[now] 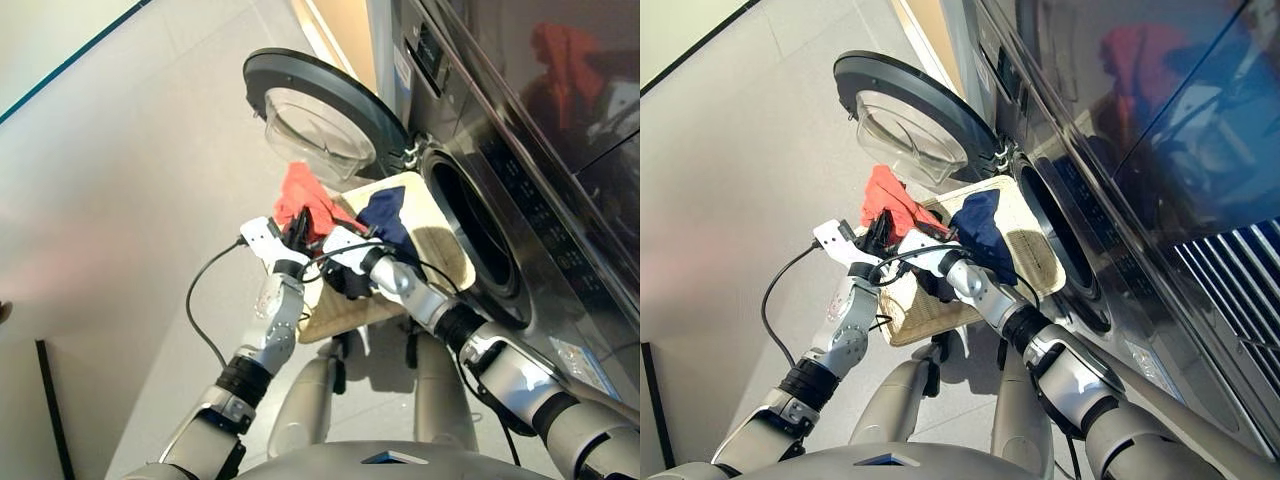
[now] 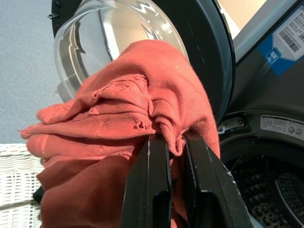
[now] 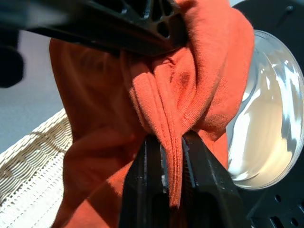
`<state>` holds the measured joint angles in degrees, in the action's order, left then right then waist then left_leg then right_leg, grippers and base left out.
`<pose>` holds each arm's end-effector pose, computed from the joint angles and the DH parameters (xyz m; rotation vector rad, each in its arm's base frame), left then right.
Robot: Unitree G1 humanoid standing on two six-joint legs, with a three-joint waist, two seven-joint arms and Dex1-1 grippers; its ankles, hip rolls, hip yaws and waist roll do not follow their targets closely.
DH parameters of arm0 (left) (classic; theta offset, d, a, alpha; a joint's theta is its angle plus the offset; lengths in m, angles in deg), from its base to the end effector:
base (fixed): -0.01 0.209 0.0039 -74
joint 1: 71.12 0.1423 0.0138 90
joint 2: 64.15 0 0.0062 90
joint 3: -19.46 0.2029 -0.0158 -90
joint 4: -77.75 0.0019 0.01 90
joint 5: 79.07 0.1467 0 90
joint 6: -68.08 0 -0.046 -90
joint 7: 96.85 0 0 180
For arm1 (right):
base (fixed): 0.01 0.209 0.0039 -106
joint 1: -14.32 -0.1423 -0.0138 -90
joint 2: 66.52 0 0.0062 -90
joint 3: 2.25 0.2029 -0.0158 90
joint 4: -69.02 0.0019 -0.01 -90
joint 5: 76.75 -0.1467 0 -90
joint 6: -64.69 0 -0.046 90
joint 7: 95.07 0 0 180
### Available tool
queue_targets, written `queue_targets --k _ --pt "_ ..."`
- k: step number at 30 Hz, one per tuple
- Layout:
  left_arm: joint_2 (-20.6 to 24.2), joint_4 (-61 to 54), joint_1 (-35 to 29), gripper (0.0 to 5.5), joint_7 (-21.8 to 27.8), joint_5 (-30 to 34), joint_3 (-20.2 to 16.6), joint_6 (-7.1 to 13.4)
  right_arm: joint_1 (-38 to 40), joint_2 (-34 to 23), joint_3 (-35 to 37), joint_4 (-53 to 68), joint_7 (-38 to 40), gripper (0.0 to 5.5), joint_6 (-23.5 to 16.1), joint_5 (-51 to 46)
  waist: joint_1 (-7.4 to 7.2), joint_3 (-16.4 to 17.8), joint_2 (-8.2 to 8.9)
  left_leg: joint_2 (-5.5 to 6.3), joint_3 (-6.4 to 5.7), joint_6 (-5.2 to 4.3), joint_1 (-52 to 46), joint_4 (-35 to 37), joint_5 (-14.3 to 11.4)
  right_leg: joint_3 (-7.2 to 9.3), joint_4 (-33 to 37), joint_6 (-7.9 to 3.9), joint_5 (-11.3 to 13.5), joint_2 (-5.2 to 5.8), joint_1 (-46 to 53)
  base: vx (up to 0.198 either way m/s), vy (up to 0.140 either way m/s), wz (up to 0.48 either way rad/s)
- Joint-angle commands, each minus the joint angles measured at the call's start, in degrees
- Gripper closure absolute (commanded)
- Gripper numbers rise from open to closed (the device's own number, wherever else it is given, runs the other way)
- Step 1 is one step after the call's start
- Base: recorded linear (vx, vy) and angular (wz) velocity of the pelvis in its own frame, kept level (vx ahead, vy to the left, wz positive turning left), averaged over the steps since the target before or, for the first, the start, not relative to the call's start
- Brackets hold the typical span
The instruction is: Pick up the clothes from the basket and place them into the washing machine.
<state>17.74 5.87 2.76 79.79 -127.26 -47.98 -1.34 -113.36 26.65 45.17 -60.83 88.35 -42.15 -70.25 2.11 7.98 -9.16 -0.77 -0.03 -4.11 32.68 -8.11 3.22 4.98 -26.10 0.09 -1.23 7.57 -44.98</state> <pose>0.2567 0.1035 0.0284 -0.6269 -0.0969 -0.1898 0.3017 -0.0707 0.0346 -0.6968 -0.2208 0.6769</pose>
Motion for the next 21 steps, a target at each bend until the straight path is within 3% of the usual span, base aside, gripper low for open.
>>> queue_targets --k 1,2,6,9,11,14,18,21 --pt "1.3 -6.7 -1.2 3.99 3.3 0.9 0.3 2.7 -5.0 2.1 4.4 -0.2 3.2 5.5 -0.7 0.3 0.64 -0.3 0.63 2.28 1.16 2.5 3.1 -0.4 1.5 0.22 11.6 -5.36 9.9 0.65 2.1 0.0 0.0 0.0" --pt "1.3 -6.8 -1.0 0.0 3.1 1.1 -0.2 2.9 -4.4 1.7 4.8 0.3 3.8 5.5 -0.8 1.0 0.57 -0.1 0.66 2.28 1.13 2.5 3.1 -0.5 1.4 0.22 11.3 -5.34 9.8 0.69 2.1 0.0 0.0 0.0" --pt "1.1 -5.5 -1.1 0.0 1.7 1.8 -3.1 4.4 -1.5 0.4 7.1 2.0 7.0 5.5 -1.0 2.5 0.0 0.4 1.01 2.5 1.1 2.73 4.1 -1.6 1.0 0.02 10.8 -5.28 9.8 0.74 1.4 0.0 0.0 0.0" --pt "-0.3 -4.8 0.6 0.0 -2.1 1.3 -9.2 6.6 1.6 -1.5 10.9 8.0 9.4 5.5 -0.5 1.4 -0.82 1.0 1.87 2.56 1.35 2.92 4.9 -2.2 0.7 -0.15 10.6 -5.16 10.1 0.65 0.6 0.0 0.0 0.0" --pt "0.1 -4.8 0.7 0.0 -3.1 1.0 -10.2 7.1 2.2 -0.9 11.1 5.8 10.0 5.5 0.0 2.6 -0.8 1.2 2.14 2.64 1.17 2.91 5.2 -2.3 0.6 -0.2 10.6 -5.09 10.0 0.64 0.4 0.0 0.0 0.0" --pt "0.2 0.4 2.2 0.0 -12.1 8.4 -15.1 8.8 5.4 -2.7 17.1 2.2 15.9 5.5 -0.4 0.9 -0.99 1.6 2.87 2.69 1.04 2.95 6.4 -3.0 0.7 -0.42 9.8 -5.09 10.2 0.75 -0.8 0.0 0.0 0.0" --pt "0.6 9.6 1.4 0.0 -17.1 15.0 -18.4 8.4 6.9 -3.1 21.6 2.3 22.2 5.5 -1.5 0.2 -1.35 2.0 3.24 2.86 1.09 3.04 7.2 -3.5 0.7 -0.61 9.1 -5.03 10.2 0.76 -1.5 0.0 0.0 0.0" --pt "0.3 14.4 1.5 0.0 -18.1 16.5 -19.4 8.6 7.0 -3.7 24.5 0.7 27.7 5.5 -1.6 1.5 -1.6 2.5 3.11 2.91 1.08 3.16 8.7 -4.2 0.6 -0.72 8.3 -4.98 10.0 0.7 -3.0 -0.017 0.013 0.017"
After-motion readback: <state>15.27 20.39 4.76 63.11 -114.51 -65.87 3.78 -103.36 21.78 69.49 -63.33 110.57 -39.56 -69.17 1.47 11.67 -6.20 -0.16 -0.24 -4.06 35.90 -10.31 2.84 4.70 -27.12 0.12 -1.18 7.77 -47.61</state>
